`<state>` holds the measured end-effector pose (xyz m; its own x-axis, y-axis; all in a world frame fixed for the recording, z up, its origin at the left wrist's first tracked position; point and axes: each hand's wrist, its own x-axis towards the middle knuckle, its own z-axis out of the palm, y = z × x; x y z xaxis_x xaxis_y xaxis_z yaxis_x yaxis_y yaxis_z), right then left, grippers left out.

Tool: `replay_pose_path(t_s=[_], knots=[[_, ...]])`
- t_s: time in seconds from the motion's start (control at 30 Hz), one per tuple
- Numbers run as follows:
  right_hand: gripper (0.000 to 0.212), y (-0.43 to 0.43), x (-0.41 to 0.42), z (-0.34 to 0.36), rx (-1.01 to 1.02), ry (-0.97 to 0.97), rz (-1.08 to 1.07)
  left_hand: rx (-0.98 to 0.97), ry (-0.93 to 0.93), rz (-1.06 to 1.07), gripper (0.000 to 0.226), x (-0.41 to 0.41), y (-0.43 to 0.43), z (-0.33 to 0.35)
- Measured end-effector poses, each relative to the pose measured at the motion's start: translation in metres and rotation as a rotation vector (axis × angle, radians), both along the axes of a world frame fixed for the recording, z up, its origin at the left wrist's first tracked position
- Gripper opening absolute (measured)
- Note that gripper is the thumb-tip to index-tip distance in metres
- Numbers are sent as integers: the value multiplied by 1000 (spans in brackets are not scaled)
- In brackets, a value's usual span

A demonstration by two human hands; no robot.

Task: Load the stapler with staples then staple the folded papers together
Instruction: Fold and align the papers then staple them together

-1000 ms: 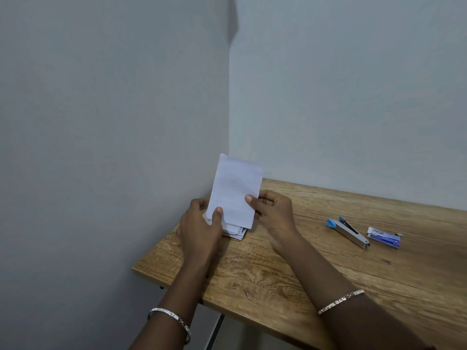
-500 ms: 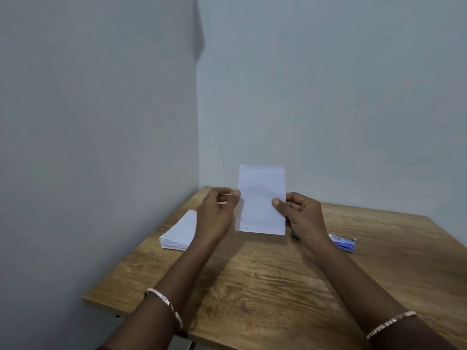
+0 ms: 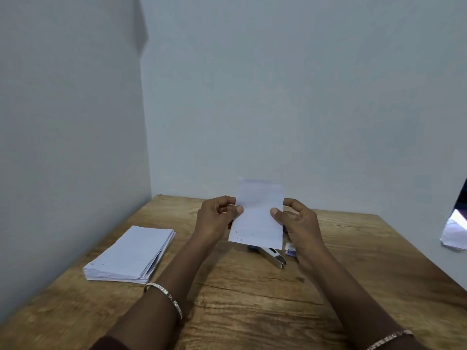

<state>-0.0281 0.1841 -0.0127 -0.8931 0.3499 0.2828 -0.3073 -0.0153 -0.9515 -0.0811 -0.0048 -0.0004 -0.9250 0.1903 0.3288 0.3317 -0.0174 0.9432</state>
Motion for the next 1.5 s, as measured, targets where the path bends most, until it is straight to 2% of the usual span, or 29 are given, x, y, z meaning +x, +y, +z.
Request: replay_pose_path(t_s=[0.1,0.2,0.3,0.43,0.5,0.57,0.7,0.87,1.1,1.23,1.5], knots=[[21,4,-4,-7,-3,-42,42,-56,39,17,15,-7,-1,-9],[25,4,-6,-12,-36,-54,69,-18,20,-24,15,-12,-4,-14],[20,3,-7,-11,-34,-57,57,46,-58,-51,10,-14,-4,-19],[20,2,-8,-11,27,-54,51,239,-264,-129,24,-9,1,-19],[23,4,-9,-10,46,-46,30,240,-323,-97,29,-9,4,-17],[29,7,-8,-9,67,-37,-10,222,-366,-90,24,-11,4,-17],[36,9,-10,-11,83,-25,-46,211,-416,-213,33,-13,1,-20],[31,8,-11,-11,82,-20,-35,149,-343,-220,34,-13,3,-25],[36,8,-12,-8,-32,-44,14,195,-294,-175,35,-19,3,-30],[17,9,-12,-8,-78,-62,36,202,-275,-137,35,-19,3,-30],[37,7,-12,-12,7,-92,65,215,-255,-121,37,-21,2,-28]])
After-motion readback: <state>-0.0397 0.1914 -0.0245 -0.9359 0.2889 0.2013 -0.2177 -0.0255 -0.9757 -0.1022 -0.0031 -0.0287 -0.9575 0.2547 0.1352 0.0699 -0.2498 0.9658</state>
